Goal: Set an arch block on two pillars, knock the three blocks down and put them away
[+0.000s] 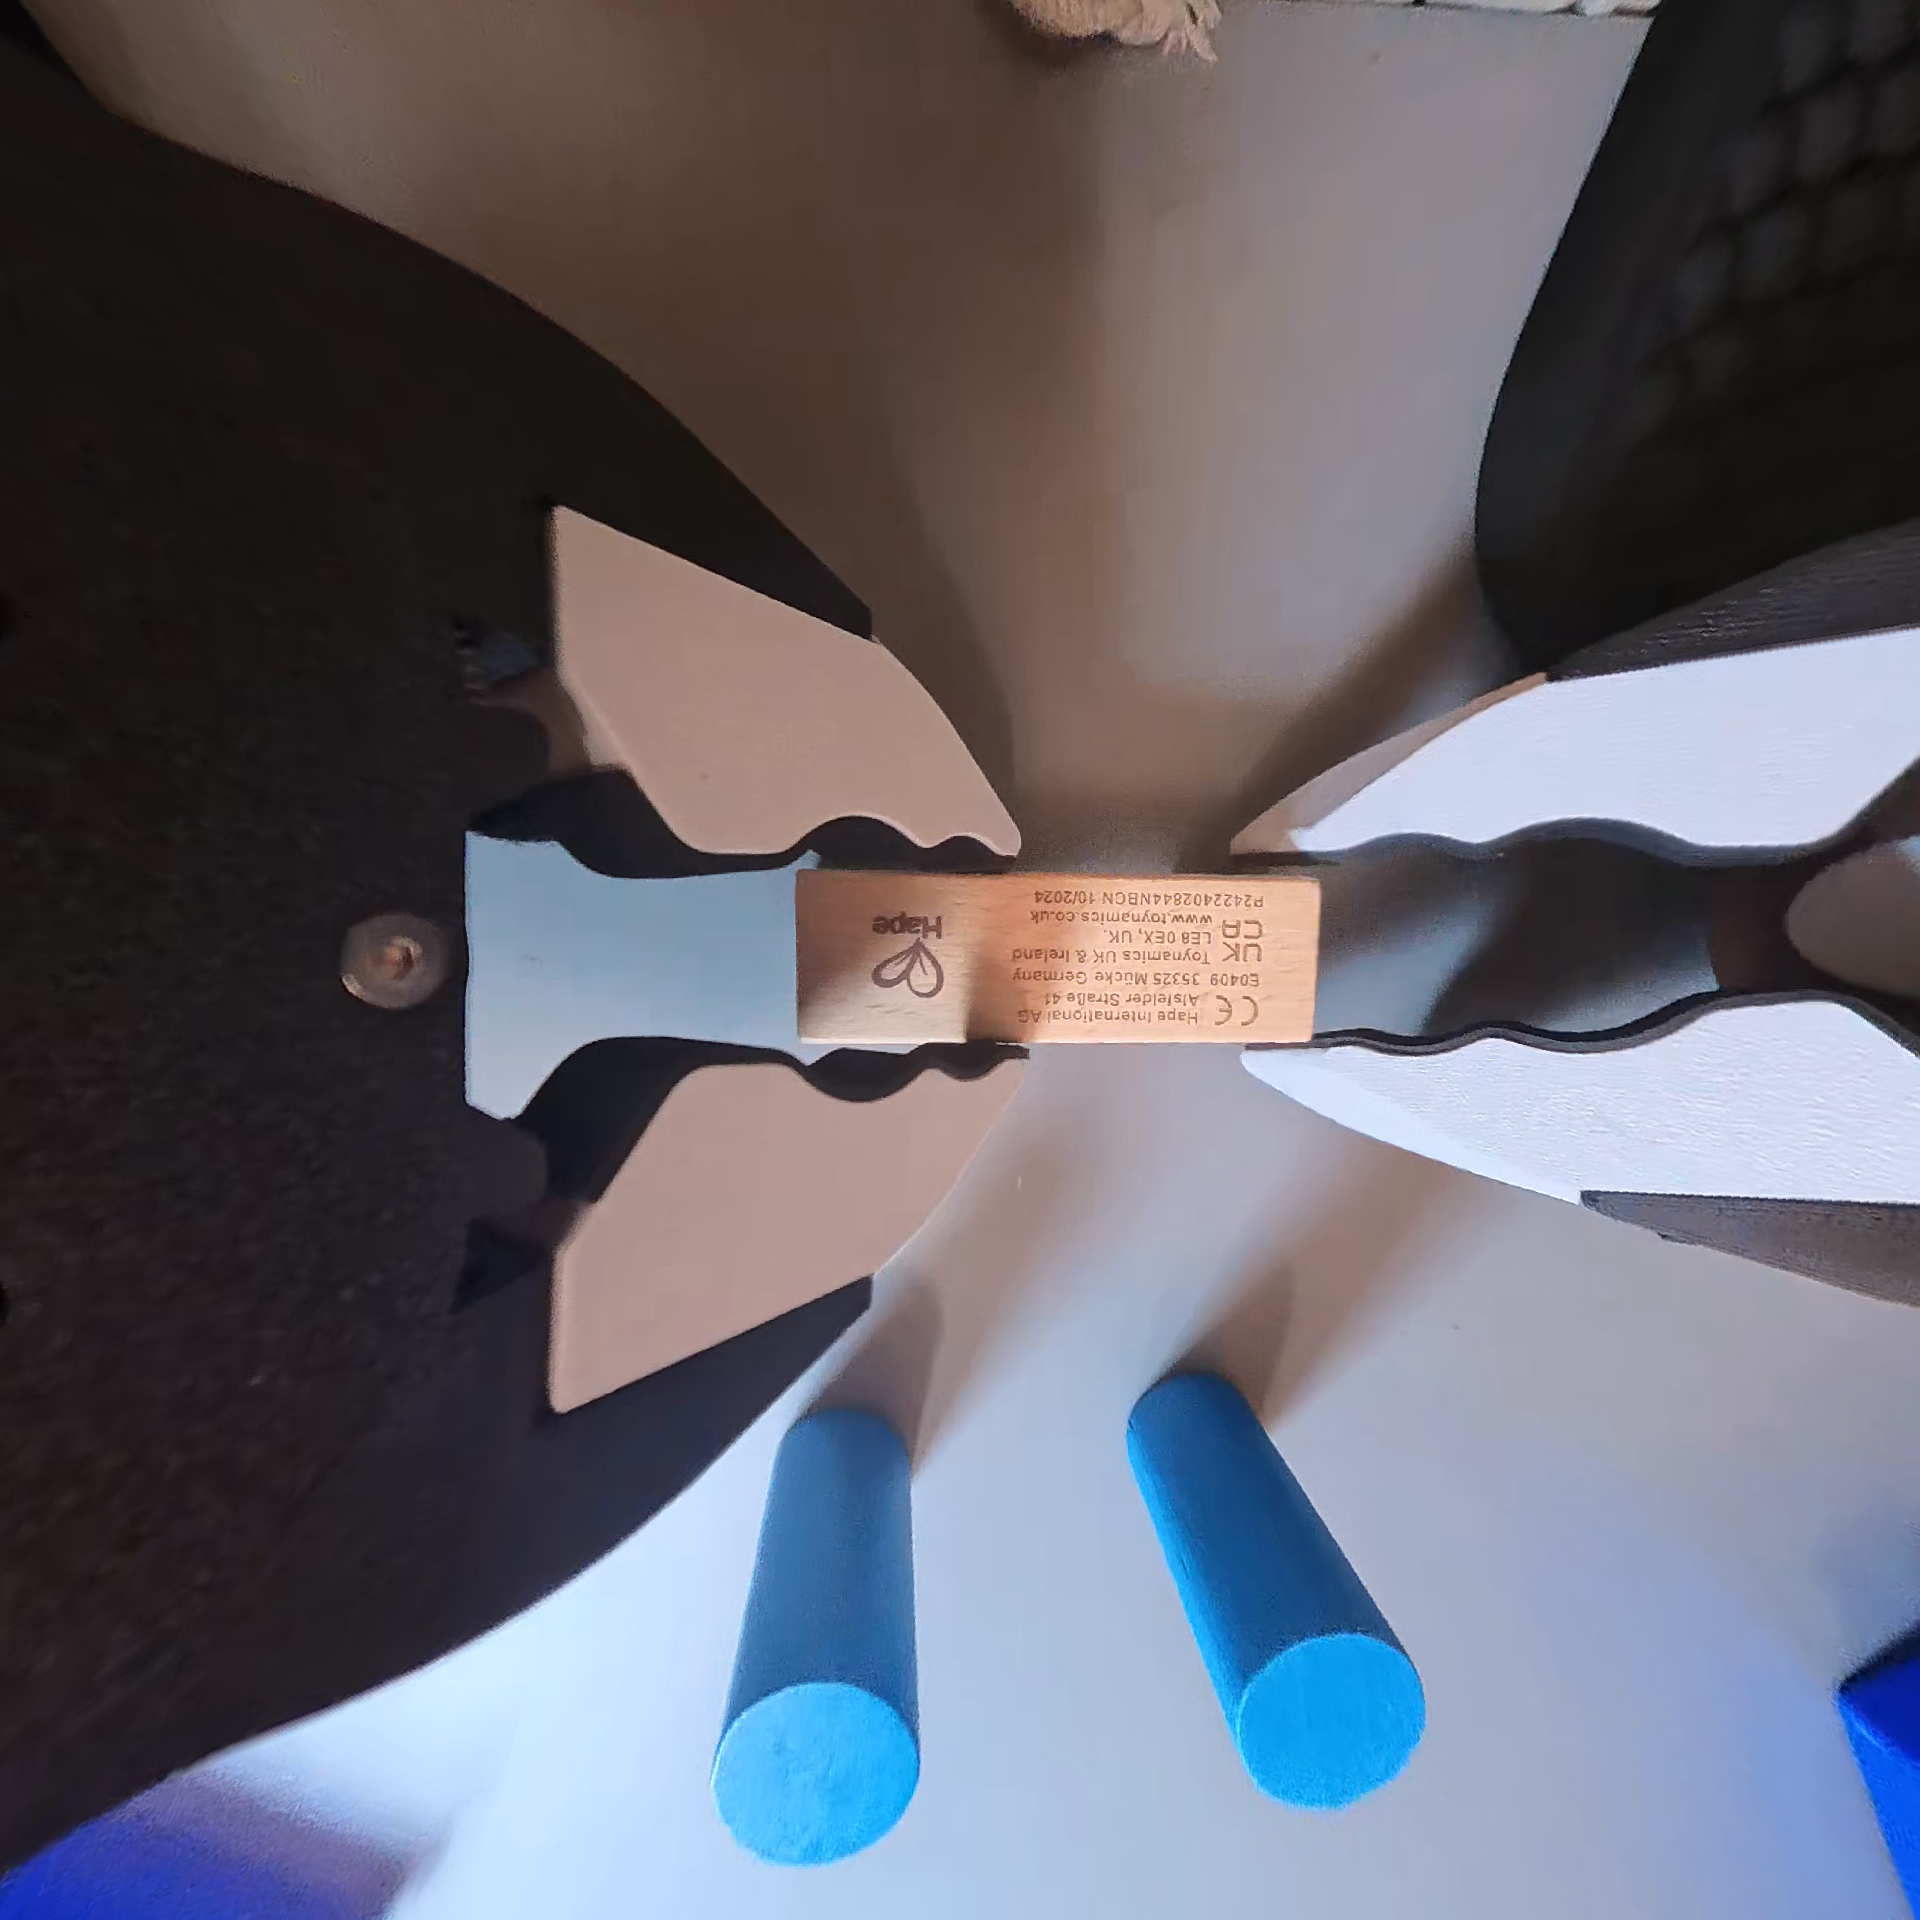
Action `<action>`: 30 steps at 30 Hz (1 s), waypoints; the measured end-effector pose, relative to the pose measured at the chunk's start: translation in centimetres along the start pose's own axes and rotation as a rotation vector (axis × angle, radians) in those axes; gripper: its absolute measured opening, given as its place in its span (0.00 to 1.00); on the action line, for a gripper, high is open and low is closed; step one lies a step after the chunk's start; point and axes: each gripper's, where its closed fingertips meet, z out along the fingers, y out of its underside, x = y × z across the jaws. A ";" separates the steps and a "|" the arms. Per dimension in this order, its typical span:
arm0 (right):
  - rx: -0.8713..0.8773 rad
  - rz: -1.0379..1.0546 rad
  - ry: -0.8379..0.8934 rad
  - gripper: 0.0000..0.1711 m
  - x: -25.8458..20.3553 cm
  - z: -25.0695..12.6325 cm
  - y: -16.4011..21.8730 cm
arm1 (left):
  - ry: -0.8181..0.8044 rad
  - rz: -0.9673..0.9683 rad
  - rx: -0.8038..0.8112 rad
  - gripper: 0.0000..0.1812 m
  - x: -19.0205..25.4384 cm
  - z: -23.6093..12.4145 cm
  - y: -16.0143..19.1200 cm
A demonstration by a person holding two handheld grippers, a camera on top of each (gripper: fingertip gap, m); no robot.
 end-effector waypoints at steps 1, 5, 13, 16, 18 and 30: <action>0.006 0.005 -0.001 0.18 0.1 0.0 0.0 | -0.006 0.006 -0.003 0.20 0.0 0.0 0.1; 0.031 0.005 0.014 0.22 0.3 0.2 -0.7 | -0.001 -0.009 -0.002 0.19 -0.1 0.0 0.0; 0.012 -0.012 0.011 0.19 -0.1 1.1 -1.1 | -0.004 0.007 -0.014 0.22 0.0 0.0 0.2; 0.025 -0.025 0.028 0.19 0.4 0.7 -1.1 | 0.009 -0.006 0.030 0.27 0.2 -0.4 -0.5; 0.063 -0.020 0.020 0.19 0.9 -0.3 -1.6 | 0.010 -0.039 0.097 0.28 -0.1 -1.1 -1.2; 0.028 -0.045 0.102 0.19 10.7 -5.8 -4.7 | -0.195 -0.118 0.202 0.26 -4.0 -3.6 -1.0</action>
